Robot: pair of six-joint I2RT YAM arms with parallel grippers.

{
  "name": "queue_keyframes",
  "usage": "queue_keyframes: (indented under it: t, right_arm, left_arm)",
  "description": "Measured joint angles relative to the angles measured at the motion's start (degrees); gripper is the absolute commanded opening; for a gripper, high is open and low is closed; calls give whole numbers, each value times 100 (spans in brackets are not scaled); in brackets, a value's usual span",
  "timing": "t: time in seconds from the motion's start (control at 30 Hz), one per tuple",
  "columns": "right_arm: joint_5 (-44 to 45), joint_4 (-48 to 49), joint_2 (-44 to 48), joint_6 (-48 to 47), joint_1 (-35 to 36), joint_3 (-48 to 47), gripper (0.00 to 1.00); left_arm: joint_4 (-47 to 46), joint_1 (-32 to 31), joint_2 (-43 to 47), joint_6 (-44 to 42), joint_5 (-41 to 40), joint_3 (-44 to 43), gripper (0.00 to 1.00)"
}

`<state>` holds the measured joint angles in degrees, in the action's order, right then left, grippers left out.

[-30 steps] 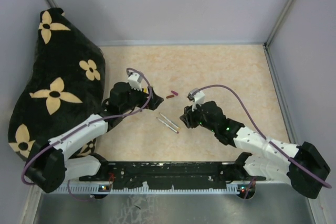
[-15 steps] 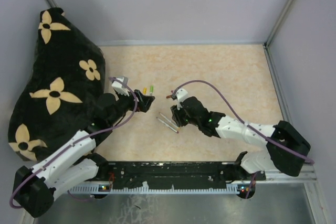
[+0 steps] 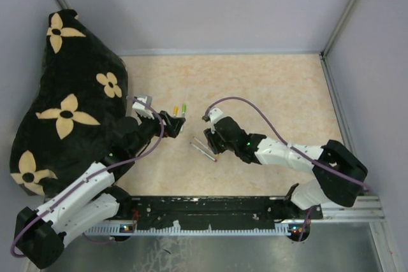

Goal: Insert the pens into the pen caps

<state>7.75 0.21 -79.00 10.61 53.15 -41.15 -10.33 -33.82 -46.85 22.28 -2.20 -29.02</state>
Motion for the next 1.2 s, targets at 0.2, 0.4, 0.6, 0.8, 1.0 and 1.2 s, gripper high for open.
queue_keyframes:
  t: [0.2,0.4,0.6,0.8,1.0,1.2]
  right_arm:
    - [17,-85,-380,-11,0,-254,37]
    - [52,-129,-581,-11,0,-286,37]
    - [55,-142,-662,-11,0,-310,37]
    - [26,-181,-876,-15,42,-411,37]
    - [22,-203,-1005,-15,109,-494,36]
    - [66,-214,-1180,-20,151,-597,36]
  left_arm:
    - [0,0,2,7,-20,7,100]
    - [-7,0,4,28,-20,42,100]
    - [-9,0,4,44,-20,50,100]
    - [-9,0,9,44,-22,66,100]
    - [-9,0,37,44,-24,68,100]
    - [-9,0,70,44,-31,68,100]
